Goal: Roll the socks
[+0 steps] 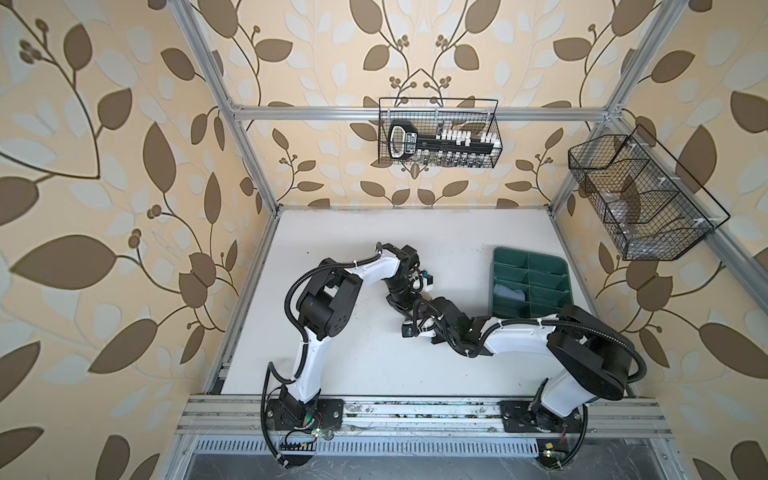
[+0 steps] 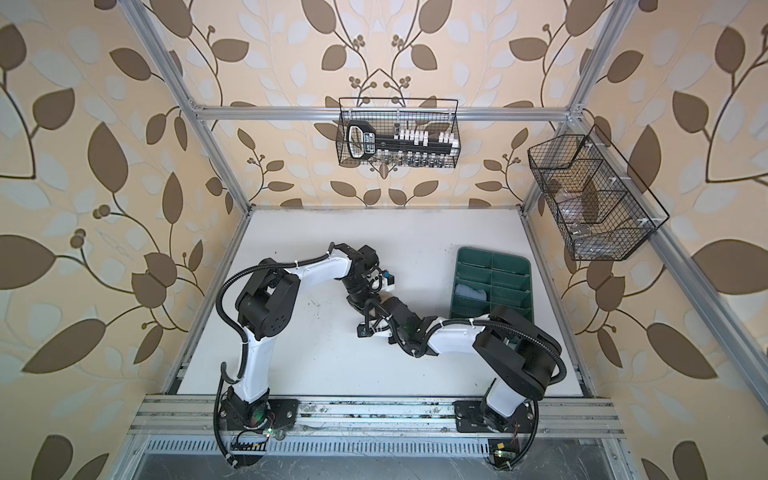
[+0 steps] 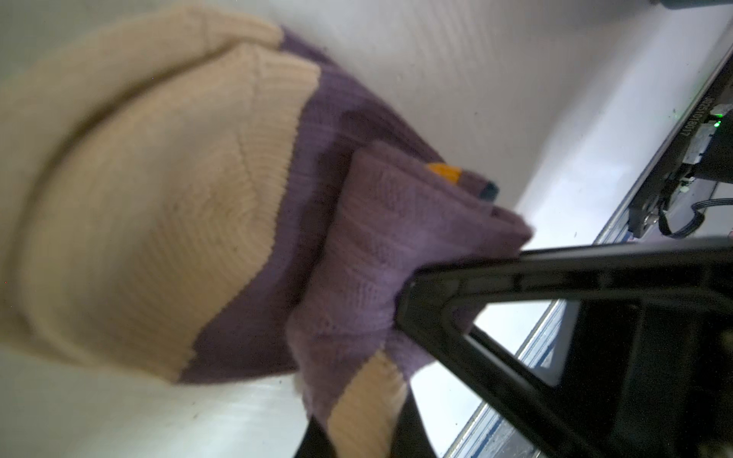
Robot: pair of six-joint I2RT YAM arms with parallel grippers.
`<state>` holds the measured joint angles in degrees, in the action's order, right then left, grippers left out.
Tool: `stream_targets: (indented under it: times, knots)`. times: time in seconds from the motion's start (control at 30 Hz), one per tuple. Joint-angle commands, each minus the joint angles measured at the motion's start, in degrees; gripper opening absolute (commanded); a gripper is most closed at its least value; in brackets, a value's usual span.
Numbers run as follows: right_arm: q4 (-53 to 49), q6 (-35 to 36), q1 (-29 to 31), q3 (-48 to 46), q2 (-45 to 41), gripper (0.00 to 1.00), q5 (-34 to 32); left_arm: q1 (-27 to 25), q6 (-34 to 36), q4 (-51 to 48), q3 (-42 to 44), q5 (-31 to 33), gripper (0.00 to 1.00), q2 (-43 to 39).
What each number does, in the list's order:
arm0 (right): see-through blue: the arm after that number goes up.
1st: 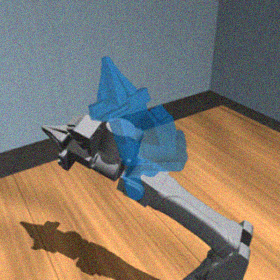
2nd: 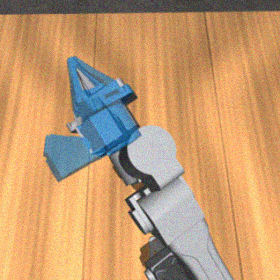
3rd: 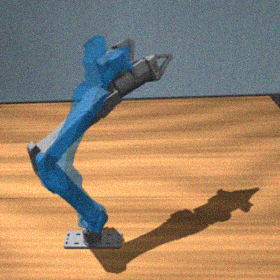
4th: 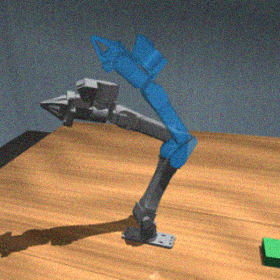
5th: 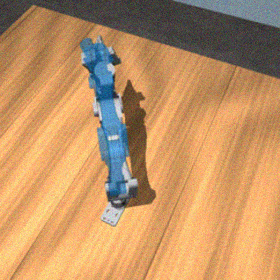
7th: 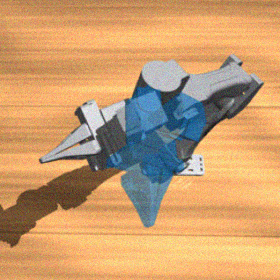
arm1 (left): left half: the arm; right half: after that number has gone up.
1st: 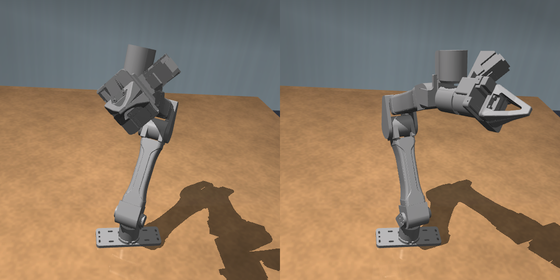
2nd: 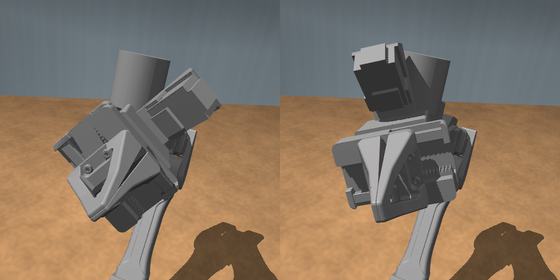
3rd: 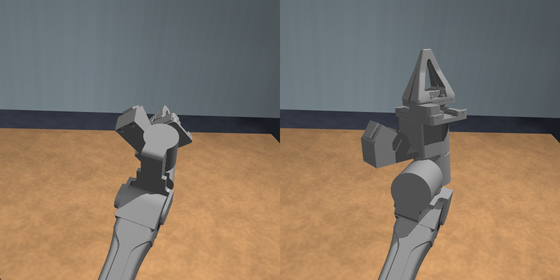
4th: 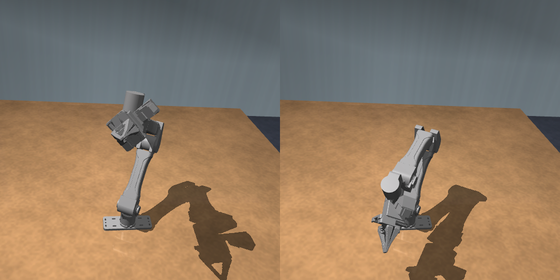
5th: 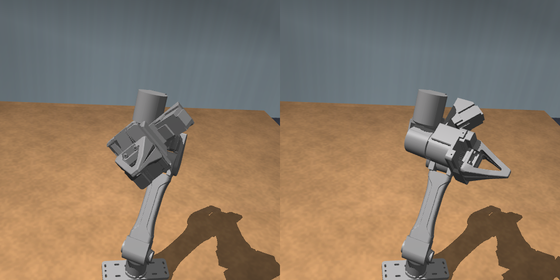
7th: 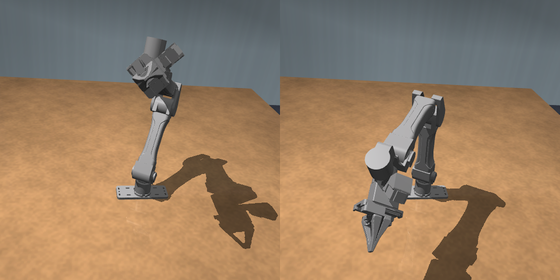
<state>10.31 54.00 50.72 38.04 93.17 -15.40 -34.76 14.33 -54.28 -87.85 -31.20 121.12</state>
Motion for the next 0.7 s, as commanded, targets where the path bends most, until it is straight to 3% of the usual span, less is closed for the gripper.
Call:
stream_targets:
  times: [0.0,0.1,0.2,0.27,0.47,0.67]
  knots:
    - [-9.0,-2.3,-0.3,0.3,1.1,0.06,1.6,-0.1,-0.8,0.4,1.2,3.0,0.00,-0.8]
    - [-12.6,-4.0,0.0,0.6,0.4,0.00,2.8,-0.1,-1.8,1.4,2.0,4.5,0.11,-3.6]
    - [-18.6,-5.5,0.0,2.0,0.1,0.00,4.5,-0.1,-3.1,3.4,4.0,6.9,0.36,-8.6]
    - [-22.4,-7.6,-0.2,2.9,0.0,0.00,6.0,0.2,-3.6,4.5,5.3,8.4,0.44,-12.3]
    - [-35.2,-11.7,-1.3,7.8,-0.2,0.00,13.8,2.5,-5.0,5.9,9.7,15.8,0.48,-26.6]
    - [-48.5,-15.5,-4.7,15.9,2.4,0.00,28.2,4.1,-3.7,10.7,17.7,35.9,0.55,-51.2]
